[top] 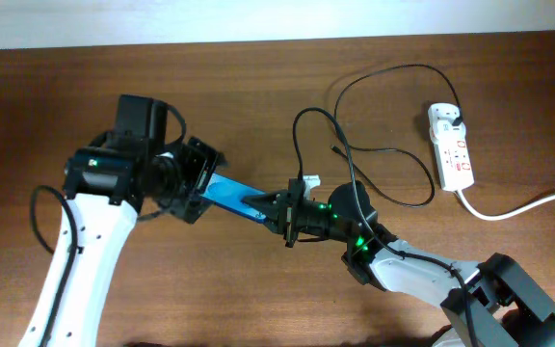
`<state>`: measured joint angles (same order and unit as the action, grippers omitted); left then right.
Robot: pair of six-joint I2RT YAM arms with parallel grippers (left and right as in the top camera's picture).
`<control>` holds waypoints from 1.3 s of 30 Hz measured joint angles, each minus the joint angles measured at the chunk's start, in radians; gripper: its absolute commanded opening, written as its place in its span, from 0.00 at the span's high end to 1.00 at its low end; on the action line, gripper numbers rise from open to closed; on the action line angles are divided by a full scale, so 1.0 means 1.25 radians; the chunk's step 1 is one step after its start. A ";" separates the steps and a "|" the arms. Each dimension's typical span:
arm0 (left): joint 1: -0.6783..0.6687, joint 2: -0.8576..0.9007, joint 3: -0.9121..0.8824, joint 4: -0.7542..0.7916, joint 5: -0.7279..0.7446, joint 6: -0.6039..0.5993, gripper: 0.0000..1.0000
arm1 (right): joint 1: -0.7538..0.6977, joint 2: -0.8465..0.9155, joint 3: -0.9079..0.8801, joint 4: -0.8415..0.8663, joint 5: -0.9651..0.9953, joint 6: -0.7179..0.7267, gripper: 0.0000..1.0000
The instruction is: Plug charger to phone and switch on socket
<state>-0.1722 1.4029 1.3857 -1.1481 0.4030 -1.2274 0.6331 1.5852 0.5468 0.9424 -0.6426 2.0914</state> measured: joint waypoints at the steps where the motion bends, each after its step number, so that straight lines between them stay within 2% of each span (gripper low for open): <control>1: -0.015 0.001 0.000 0.007 -0.015 -0.003 0.21 | 0.000 0.000 0.000 0.010 0.000 0.001 0.96; 3: -0.035 0.002 0.000 0.018 -0.043 -0.009 0.23 | -0.001 0.001 0.002 0.060 0.000 0.000 0.96; 6: -0.060 0.003 0.000 0.039 -0.075 -0.015 0.30 | -0.003 0.001 0.009 0.060 0.008 0.000 0.96; 14: -0.063 0.003 0.000 0.096 -0.087 -0.019 0.31 | -0.005 0.001 0.074 0.061 0.013 0.000 0.96; 15: -0.063 0.003 0.000 0.097 -0.087 -0.019 0.36 | -0.005 0.001 0.080 0.061 0.013 0.000 0.96; 17: -0.063 0.003 0.000 0.098 -0.094 -0.021 0.55 | -0.005 0.001 0.083 0.060 0.013 0.000 0.96; 19: -0.063 0.004 0.000 0.117 -0.100 -0.028 0.65 | -0.006 0.001 0.085 0.062 0.020 0.000 0.96; 26: -0.061 0.004 0.000 0.146 -0.103 -0.073 0.79 | -0.010 0.001 0.096 0.049 0.046 0.002 0.96; 32: -0.063 0.004 0.000 0.163 -0.118 -0.139 0.83 | -0.014 0.001 0.101 0.044 0.058 0.002 0.96; 39: -0.087 0.006 -0.009 0.280 -0.147 -0.177 0.82 | -0.029 -0.006 0.110 0.048 0.116 0.002 0.96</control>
<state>-0.2813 1.4101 1.3743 -0.7986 0.2192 -1.4490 0.5964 1.5780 0.6846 1.0027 -0.4980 2.0933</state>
